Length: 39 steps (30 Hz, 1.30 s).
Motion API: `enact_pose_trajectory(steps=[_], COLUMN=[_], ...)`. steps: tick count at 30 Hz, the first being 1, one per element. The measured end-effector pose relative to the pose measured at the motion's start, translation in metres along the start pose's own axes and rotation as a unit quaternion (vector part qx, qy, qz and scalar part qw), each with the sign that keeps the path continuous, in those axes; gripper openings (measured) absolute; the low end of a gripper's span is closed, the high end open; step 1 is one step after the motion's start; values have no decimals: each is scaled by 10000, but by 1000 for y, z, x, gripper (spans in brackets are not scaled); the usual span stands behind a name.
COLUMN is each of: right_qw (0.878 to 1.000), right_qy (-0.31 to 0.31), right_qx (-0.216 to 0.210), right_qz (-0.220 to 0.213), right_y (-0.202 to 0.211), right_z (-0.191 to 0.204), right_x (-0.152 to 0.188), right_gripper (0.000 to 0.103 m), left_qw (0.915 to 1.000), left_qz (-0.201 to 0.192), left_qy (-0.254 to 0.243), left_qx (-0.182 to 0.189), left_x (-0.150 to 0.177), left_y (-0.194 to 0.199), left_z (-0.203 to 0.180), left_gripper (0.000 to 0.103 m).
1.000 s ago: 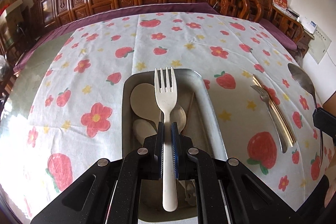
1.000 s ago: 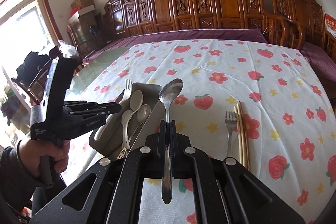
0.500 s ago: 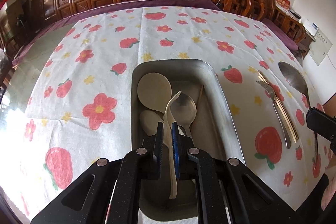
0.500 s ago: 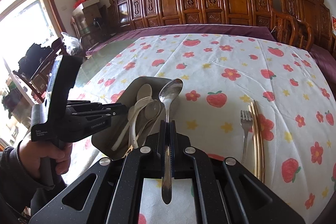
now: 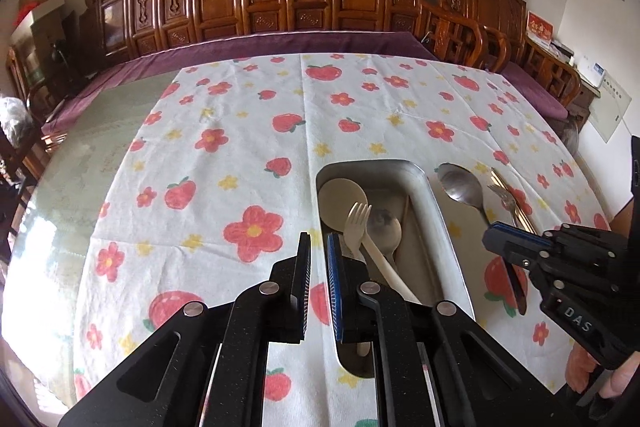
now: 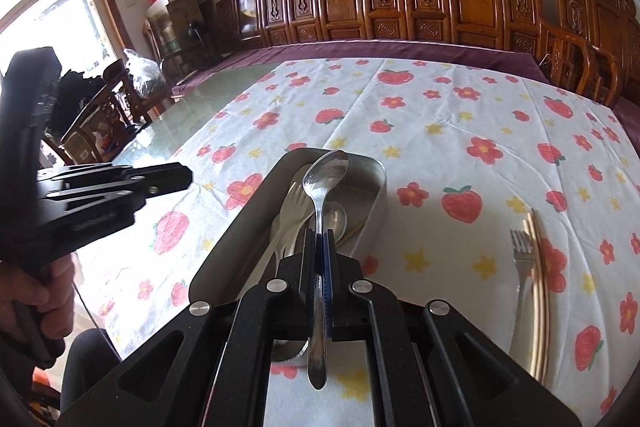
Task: Organize utensils
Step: 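Lower the steel spoon into the metal tray and open the right tool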
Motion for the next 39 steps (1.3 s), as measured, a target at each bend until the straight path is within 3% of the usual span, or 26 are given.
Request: enact_pose_trajectory(steps=[7, 10, 20, 32, 39], right_qw=[9998, 9995, 9986, 9989, 9994], right_qy=[-46, -103, 8, 4, 24], right_qx=[-29, -27, -59, -141, -237], right_qz=[183, 296, 527, 452, 243], right_y=[-35, -49, -78, -80, -60], right_z=[6, 3, 10, 12, 9], right_x=[-4, -3, 0, -4, -5], right_gripper=[4, 5, 5, 5, 8], left_qw=[9999, 9997, 9996, 9994, 9995], left_qz=[-133, -172, -130, -127, -123], left_qy=[27, 28, 99, 103, 68], left_qx=[-89, -141, -218, -296, -294], left_x=[0, 0, 6, 9, 9], left_y=[16, 18, 16, 20, 24], left_z=[19, 25, 36, 41, 36], left_gripper=[9, 14, 14, 14, 15])
Point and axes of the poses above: each gripper's, at about its wrist camera, not at the fingertips, and y roughly against the way its jaws point, z to its left, x to its underside, the point moved 6 cm from there along -y, roughly the way its jaws point, and after that the axes turned 10 degrees about -x, right-handed, at the moved point
